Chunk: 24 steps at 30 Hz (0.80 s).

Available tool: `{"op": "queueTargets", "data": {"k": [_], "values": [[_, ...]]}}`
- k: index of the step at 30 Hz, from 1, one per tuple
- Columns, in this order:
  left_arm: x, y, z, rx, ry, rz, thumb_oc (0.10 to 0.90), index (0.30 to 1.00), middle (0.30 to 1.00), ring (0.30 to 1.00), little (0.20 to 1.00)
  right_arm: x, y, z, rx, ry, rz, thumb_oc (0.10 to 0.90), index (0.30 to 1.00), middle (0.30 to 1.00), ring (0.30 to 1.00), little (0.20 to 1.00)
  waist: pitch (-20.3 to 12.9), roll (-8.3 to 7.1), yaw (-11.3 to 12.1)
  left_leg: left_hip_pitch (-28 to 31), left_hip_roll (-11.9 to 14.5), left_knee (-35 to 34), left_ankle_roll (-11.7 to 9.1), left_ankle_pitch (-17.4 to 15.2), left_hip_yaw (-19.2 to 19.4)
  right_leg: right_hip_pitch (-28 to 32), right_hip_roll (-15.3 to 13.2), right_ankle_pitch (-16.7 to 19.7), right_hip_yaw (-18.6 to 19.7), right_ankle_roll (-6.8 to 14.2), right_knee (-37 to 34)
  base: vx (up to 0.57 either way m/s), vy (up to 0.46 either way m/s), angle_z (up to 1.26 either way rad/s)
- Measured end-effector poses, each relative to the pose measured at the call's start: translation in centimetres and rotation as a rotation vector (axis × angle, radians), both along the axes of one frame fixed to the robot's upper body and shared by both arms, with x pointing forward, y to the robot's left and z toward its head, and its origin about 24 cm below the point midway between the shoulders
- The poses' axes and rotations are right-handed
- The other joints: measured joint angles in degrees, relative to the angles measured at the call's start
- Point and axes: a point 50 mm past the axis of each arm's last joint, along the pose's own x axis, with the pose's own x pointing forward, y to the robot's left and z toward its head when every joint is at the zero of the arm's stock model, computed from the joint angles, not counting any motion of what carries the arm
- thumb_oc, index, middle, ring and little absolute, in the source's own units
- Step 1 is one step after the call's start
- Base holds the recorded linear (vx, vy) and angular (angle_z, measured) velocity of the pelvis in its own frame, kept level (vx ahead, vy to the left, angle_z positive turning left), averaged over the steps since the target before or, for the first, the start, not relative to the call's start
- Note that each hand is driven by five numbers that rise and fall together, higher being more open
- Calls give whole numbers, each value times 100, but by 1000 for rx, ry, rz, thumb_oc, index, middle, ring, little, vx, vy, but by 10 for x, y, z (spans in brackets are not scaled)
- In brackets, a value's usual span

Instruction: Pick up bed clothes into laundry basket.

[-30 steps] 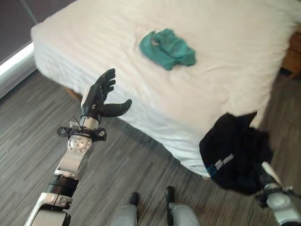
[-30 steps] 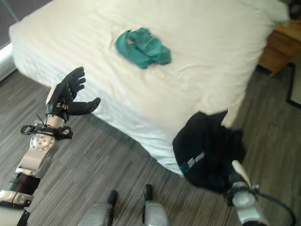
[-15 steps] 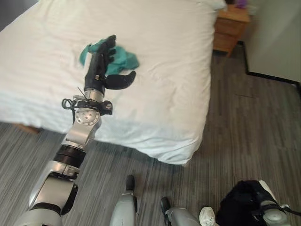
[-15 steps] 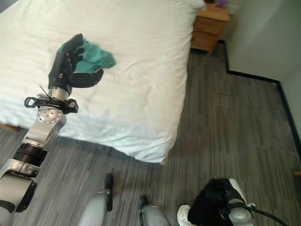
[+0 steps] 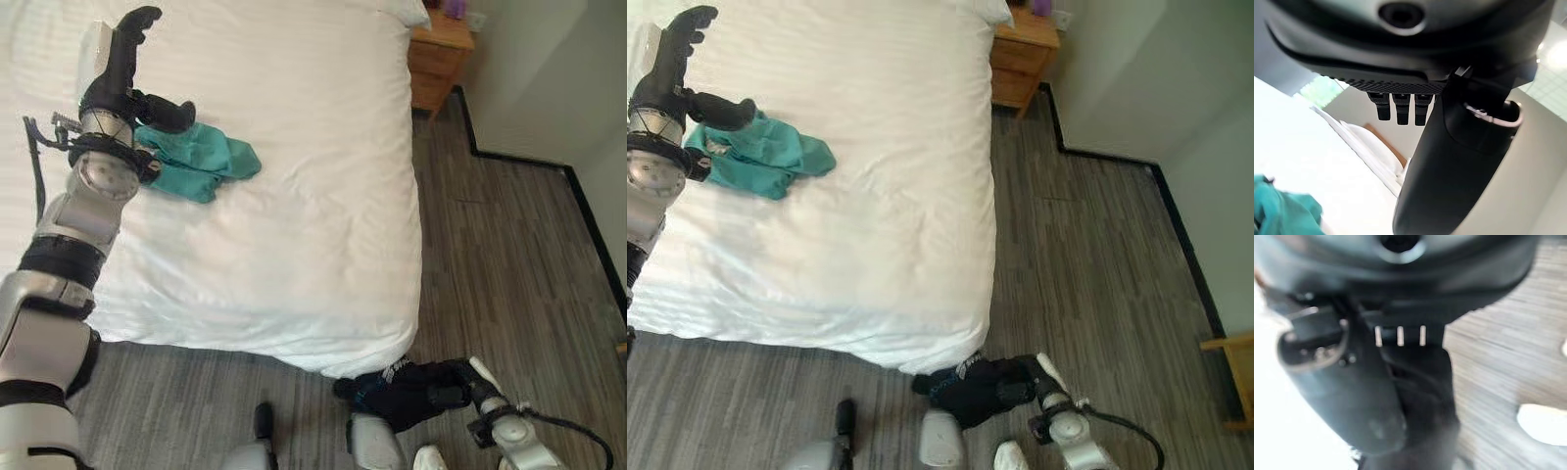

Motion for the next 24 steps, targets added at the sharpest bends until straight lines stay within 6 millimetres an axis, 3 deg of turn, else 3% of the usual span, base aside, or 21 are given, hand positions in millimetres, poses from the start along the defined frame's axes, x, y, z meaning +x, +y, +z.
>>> {"op": "queueTargets", "data": {"k": [4, 8, 13, 19, 24], "values": [[-8, 38, 23, 281, 149, 304, 800, 900, 900, 900, 900, -3, -2, -4, 5, 37, 6, 400, 300, 300, 300, 300, -34, -54, -177, -158, 323, -348, -224, 114, 25, -94, 352, 222, -87, -162, -503, -43, -25, -10], [-1, 29, 14, 427, 260, 312, 800, 900, 900, 900, 900, -7, 0, -7, 4, 62, 18, 400, 300, 300, 300, 300, -126, -198, -342, -169, 375, -471, -253, 104, 113, -172, 413, 227, -45, -169, -581, -3, 28, -11], [7, 16, 7, 437, 292, 251, 800, 900, 900, 900, 900, -6, 6, -8, 11, 64, 55, 400, 300, 300, 300, 300, -218, -344, -492, -169, 334, -488, -258, 96, 194, -201, 373, 268, 24, -210, -625, -36, 22, -7], [2, 28, 6, 439, 316, 298, 800, 900, 900, 900, 900, 7, 27, 2, 51, -18, 148, 400, 300, 300, 300, 300, -218, -420, -501, -444, 334, -479, -280, 71, 290, -523, 394, 316, 76, -212, -622, -52, 15, -11], [-23, 76, -27, 328, 473, 447, 800, 900, 900, 900, 900, 26, 51, 20, 98, -127, 263, 400, 300, 300, 300, 300, -168, -748, -610, -601, 432, -435, -317, 63, 532, -820, 555, 576, 335, -119, -626, -21, 11, -27]]}}
